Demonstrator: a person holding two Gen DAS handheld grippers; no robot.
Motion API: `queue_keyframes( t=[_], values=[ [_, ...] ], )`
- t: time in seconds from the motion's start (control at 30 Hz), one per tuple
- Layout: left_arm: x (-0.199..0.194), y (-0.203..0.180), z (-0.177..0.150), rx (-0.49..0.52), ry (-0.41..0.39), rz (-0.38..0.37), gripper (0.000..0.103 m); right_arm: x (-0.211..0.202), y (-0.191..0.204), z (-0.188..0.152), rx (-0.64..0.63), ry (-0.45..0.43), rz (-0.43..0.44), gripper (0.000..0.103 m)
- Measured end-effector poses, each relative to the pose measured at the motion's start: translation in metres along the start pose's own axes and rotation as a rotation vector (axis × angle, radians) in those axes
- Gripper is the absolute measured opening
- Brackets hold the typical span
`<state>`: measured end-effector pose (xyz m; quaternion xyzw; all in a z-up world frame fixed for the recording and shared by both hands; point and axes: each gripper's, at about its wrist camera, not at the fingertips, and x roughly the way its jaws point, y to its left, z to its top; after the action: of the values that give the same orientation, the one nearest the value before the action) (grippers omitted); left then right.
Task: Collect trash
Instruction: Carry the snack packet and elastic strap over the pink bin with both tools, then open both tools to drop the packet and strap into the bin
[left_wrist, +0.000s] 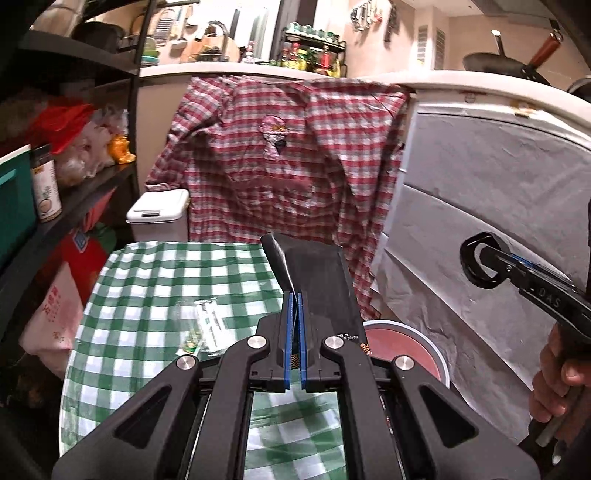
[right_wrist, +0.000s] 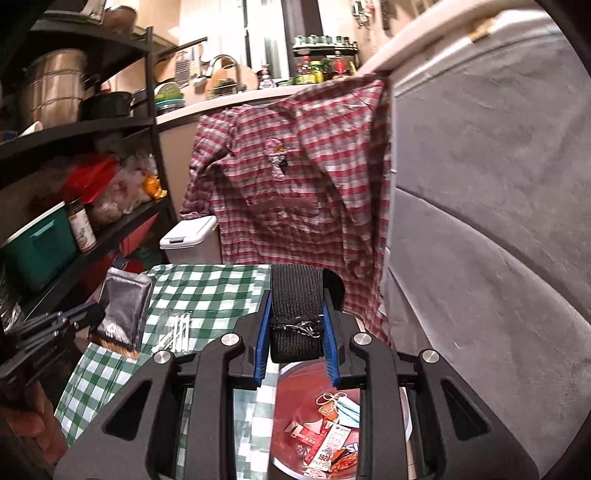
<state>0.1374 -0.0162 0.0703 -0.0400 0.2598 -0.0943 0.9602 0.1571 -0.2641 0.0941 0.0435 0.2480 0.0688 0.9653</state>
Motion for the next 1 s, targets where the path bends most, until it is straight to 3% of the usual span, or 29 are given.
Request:
queue_keyframes(
  t=[0.43,1.0],
  values=[
    [0.046,-0.066,-0.012,0.075,0.069,-0.074,0.003,0.021,-0.023,-0.01,-0.008,0.054,-0.035,0.025],
    [0.083,-0.09,-0.021,0.1,0.127,-0.088,0.003,0.038,-0.039,-0.016,0.01,0.098,-0.051,0.025]
  ],
)
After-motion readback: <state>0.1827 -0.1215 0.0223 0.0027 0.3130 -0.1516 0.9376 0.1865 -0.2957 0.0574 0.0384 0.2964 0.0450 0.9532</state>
